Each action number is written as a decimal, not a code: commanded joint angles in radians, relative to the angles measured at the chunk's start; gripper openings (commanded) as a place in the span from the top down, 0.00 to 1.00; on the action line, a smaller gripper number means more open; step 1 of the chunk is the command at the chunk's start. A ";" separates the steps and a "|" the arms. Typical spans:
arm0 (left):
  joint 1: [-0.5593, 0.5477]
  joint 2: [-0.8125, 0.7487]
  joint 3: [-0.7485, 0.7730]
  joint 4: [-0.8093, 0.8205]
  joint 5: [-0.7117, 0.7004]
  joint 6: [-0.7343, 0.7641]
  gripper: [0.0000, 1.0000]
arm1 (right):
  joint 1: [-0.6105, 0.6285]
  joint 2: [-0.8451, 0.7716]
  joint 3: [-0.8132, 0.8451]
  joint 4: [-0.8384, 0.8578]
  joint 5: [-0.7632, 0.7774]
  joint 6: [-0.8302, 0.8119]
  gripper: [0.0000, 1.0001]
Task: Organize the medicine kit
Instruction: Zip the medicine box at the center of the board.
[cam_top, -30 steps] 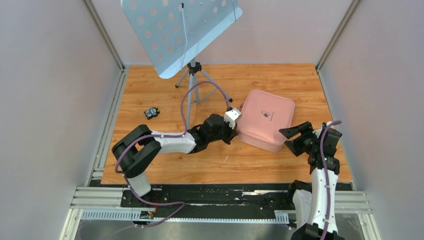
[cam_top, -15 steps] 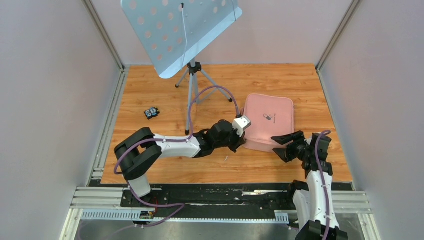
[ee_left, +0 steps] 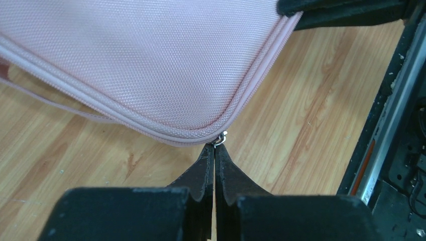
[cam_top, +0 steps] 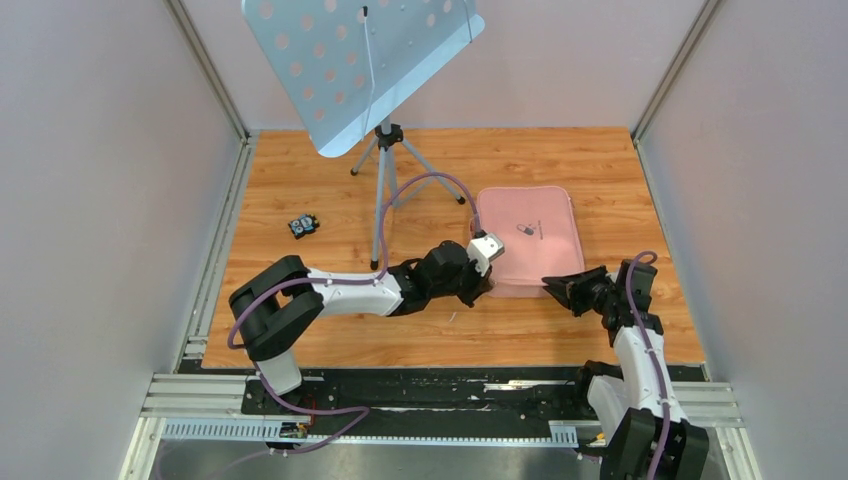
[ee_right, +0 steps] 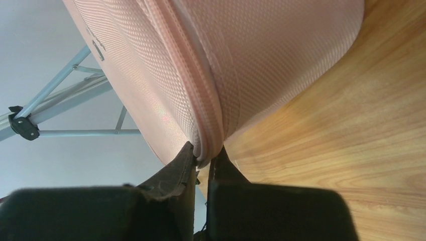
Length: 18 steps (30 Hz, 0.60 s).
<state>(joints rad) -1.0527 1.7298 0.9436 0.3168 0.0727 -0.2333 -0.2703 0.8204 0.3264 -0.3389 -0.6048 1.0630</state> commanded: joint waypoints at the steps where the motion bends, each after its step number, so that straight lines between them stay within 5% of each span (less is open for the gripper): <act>1: -0.013 -0.037 0.033 0.006 -0.015 0.019 1.00 | 0.003 0.007 0.016 0.069 0.091 -0.033 1.00; 18: 0.013 -0.121 -0.031 -0.050 -0.189 0.096 1.00 | -0.009 0.010 0.130 -0.055 0.257 -0.193 1.00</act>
<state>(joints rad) -1.0748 1.6905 0.9371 0.2886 -0.0048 -0.1730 -0.2558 0.8291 0.3923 -0.4042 -0.5461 1.0119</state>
